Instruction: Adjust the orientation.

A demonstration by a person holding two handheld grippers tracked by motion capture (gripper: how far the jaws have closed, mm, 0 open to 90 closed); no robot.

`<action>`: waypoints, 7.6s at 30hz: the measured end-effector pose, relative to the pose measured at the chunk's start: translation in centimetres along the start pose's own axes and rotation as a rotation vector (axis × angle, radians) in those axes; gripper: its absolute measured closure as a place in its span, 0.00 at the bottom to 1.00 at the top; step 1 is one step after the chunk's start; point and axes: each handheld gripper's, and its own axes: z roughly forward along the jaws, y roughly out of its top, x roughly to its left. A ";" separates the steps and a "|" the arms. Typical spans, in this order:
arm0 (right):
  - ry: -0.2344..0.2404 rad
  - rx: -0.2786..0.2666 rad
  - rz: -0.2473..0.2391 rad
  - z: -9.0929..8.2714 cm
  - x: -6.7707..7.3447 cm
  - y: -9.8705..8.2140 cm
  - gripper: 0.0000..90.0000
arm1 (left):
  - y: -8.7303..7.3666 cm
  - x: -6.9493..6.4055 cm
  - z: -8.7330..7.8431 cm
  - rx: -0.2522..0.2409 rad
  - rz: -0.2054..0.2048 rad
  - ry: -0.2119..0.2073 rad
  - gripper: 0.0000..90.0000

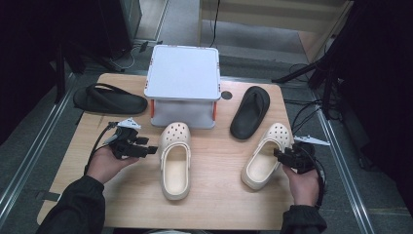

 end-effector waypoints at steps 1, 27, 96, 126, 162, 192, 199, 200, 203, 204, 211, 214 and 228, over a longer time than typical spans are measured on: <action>-0.005 -0.008 0.000 0.1 0.1 -0.1 0.57 | 0.0 0.0 0.0 0.001 0.000 0.002 0.47; -0.022 -0.049 -0.017 -0.6 -0.5 -0.2 0.81 | 0.0 0.0 0.2 0.012 -0.004 0.002 0.47; 0.251 -0.003 -0.389 3.6 15.1 3.1 0.84 | -2.4 -0.9 -1.7 -0.045 -0.051 0.035 0.47; 0.431 -0.050 -0.388 1.3 14.2 1.7 0.82 | -1.5 -1.2 -1.6 -0.031 -0.059 -0.026 0.75; 0.418 0.026 -0.302 3.8 12.2 0.2 1.00 | -0.3 -0.5 2.0 0.040 -0.005 -0.072 0.96; 0.445 0.042 -0.300 4.7 13.1 0.0 1.00 | -0.3 -1.8 2.3 0.069 0.010 -0.091 1.00; 0.428 0.037 -0.301 4.6 12.9 0.0 0.96 | -0.3 -1.3 2.2 0.079 -0.019 -0.093 0.96; 0.424 0.033 -0.295 4.5 12.8 0.0 0.95 | -0.3 -1.2 2.1 0.078 -0.029 -0.096 0.94; 0.421 0.016 -0.278 4.1 12.4 0.2 0.92 | -0.1 -1.0 1.6 0.055 -0.034 -0.090 0.91; 0.423 0.008 -0.269 3.9 12.2 0.3 0.91 | 0.0 -0.9 1.3 0.043 -0.038 -0.089 0.90; 0.435 -0.029 -0.257 2.0 12.0 0.2 0.81 | 0.3 -0.8 -0.6 0.008 -0.020 -0.090 0.78; 0.438 -0.048 -0.249 1.2 11.9 0.1 0.77 | 0.4 -0.7 -0.9 0.009 -0.009 -0.100 0.70; 0.478 -0.059 -0.272 -1.3 14.4 -1.0 0.66 | 2.9 0.3 -2.0 -0.023 0.010 -0.097 0.60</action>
